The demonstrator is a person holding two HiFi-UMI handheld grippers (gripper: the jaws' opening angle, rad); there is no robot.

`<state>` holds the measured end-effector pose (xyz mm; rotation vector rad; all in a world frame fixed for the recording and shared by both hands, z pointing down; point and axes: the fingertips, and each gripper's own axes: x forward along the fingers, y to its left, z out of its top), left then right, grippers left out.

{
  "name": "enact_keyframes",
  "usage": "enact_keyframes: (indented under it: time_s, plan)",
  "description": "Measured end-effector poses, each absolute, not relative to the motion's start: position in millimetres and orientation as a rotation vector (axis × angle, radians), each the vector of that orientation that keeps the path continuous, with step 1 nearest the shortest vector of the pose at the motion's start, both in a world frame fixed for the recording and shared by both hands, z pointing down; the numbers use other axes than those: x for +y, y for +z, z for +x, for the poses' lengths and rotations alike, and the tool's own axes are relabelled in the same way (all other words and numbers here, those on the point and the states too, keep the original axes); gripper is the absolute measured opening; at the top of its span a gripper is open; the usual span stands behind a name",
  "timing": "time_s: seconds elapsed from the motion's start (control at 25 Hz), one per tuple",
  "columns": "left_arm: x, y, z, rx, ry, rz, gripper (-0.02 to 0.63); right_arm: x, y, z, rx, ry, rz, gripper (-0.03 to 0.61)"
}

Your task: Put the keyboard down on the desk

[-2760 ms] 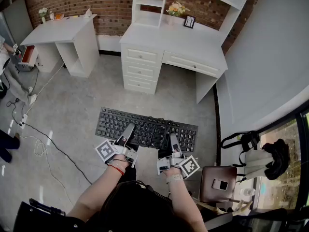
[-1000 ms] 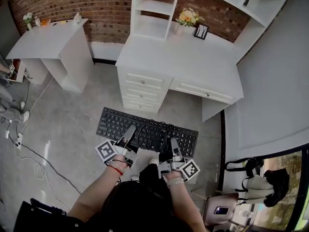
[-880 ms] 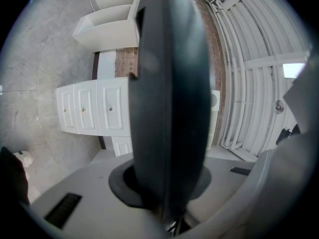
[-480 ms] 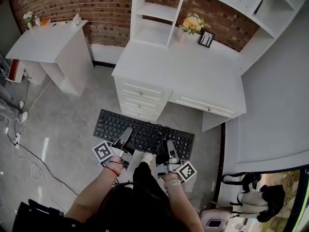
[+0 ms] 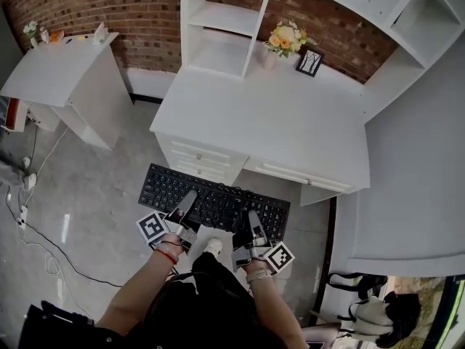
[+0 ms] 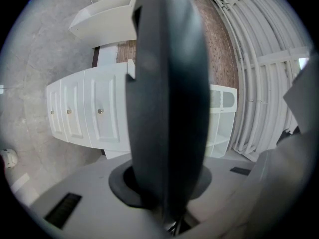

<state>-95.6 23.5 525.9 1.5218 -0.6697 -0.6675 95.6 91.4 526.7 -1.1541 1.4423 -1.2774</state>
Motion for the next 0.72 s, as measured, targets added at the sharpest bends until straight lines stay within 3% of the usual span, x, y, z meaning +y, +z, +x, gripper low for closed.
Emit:
enact_keyframes:
  time_s: [0.72]
  plan:
    - [-58, 548, -54, -0.705, -0.604, 1.511, 0.061, 11, 553, 137, 1.389, -1.35, -1.157, 0.077]
